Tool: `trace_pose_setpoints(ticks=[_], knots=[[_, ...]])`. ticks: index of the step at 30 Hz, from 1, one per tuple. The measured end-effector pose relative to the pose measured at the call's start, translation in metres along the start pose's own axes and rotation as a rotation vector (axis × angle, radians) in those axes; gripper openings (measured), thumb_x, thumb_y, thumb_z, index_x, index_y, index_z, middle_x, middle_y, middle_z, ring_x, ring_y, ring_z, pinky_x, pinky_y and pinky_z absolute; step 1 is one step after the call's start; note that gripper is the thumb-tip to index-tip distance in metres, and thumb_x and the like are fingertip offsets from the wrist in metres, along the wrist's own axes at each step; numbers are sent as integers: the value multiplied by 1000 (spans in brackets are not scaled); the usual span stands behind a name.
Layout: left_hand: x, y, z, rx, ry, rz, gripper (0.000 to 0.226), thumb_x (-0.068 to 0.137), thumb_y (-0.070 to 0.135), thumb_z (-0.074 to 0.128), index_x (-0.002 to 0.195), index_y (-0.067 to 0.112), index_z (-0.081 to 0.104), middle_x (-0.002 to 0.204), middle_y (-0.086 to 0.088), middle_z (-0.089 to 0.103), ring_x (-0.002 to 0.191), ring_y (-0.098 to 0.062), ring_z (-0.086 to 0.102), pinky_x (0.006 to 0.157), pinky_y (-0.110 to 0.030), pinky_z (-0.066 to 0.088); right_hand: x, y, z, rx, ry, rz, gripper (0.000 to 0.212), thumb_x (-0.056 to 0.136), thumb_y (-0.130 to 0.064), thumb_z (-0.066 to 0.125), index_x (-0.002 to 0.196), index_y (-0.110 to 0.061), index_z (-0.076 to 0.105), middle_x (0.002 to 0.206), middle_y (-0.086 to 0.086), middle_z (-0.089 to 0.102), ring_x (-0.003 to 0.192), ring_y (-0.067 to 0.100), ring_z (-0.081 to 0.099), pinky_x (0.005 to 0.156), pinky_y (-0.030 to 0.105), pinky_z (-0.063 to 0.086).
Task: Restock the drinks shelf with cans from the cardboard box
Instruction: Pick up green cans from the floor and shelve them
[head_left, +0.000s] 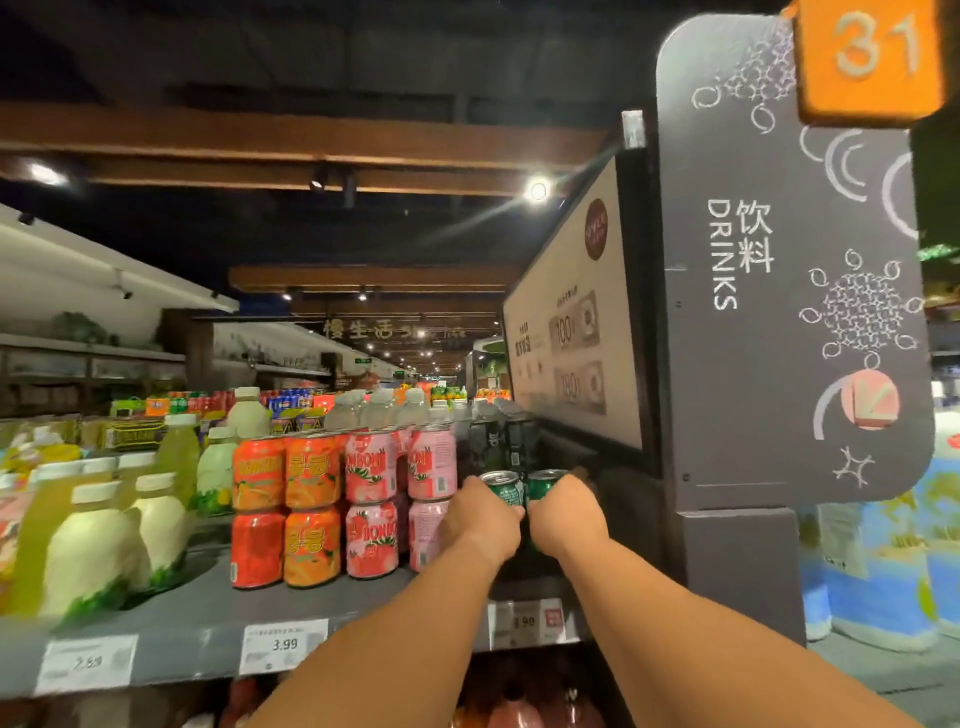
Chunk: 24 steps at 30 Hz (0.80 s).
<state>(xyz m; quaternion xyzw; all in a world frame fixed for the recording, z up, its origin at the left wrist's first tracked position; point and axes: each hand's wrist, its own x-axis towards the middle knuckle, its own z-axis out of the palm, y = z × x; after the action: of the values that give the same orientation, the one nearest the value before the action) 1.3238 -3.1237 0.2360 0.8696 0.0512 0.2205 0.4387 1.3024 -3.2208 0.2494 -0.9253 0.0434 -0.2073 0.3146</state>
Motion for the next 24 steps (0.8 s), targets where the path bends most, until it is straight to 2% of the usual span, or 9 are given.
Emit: trace_pose_setpoints(ticks=[3,5,8,10,12,15,17,20,24], knots=[[16,-1,14,64,-18,-31,47,87,33,76,123,13,54,122,-10,66,110,-32,64,89,-38,52,11,0,0,-45,-80,11,24,100,-10,48,120,-5,59,122,9,62,115,23,58,87,25,43],[27,-2,23,110,-39,-48,48,89,26,73,129,11,51,128,-12,63,116,-33,61,93,-39,50,16,-1,-1,45,-37,88,29,101,-13,50,129,-5,51,130,8,57,121,23,55,93,26,43],[42,-2,31,206,-62,-80,49,91,12,65,136,10,47,132,-13,60,121,-33,59,97,-40,50,47,8,24,109,57,255,37,97,-23,58,130,-10,50,129,7,58,118,22,57,93,30,46],[52,-4,37,234,-70,-90,49,91,9,62,138,10,46,133,-13,59,123,-33,58,99,-40,49,63,11,38,112,88,296,42,99,-23,53,137,-9,43,130,9,56,120,24,56,97,35,48],[59,-4,41,237,-74,-99,51,92,9,61,139,9,44,135,-13,57,124,-32,57,99,-39,49,74,14,49,123,94,305,41,102,-19,46,140,-6,40,131,13,54,121,27,54,100,38,46],[71,-7,49,274,-91,-121,51,93,10,61,140,5,42,135,-14,57,123,-31,58,96,-36,50,88,15,60,108,125,292,42,101,-19,50,140,-6,40,130,13,55,120,28,55,96,38,46],[78,-8,53,289,-100,-140,48,92,8,62,137,2,48,131,-15,61,119,-31,62,92,-35,52,95,12,64,87,157,314,42,101,-19,49,140,-7,40,125,11,58,115,26,58,93,37,48],[91,-10,58,311,-124,-136,41,90,6,63,130,1,59,125,-14,66,114,-30,65,88,-33,54,102,12,69,-8,100,284,35,103,-16,46,137,-8,45,127,9,59,117,23,58,94,33,47],[108,-15,68,289,-110,-167,43,88,5,65,130,4,58,125,-12,65,113,-29,65,91,-33,54,111,15,79,-3,125,285,35,97,-20,56,131,-13,50,118,9,63,111,26,61,86,40,52]])
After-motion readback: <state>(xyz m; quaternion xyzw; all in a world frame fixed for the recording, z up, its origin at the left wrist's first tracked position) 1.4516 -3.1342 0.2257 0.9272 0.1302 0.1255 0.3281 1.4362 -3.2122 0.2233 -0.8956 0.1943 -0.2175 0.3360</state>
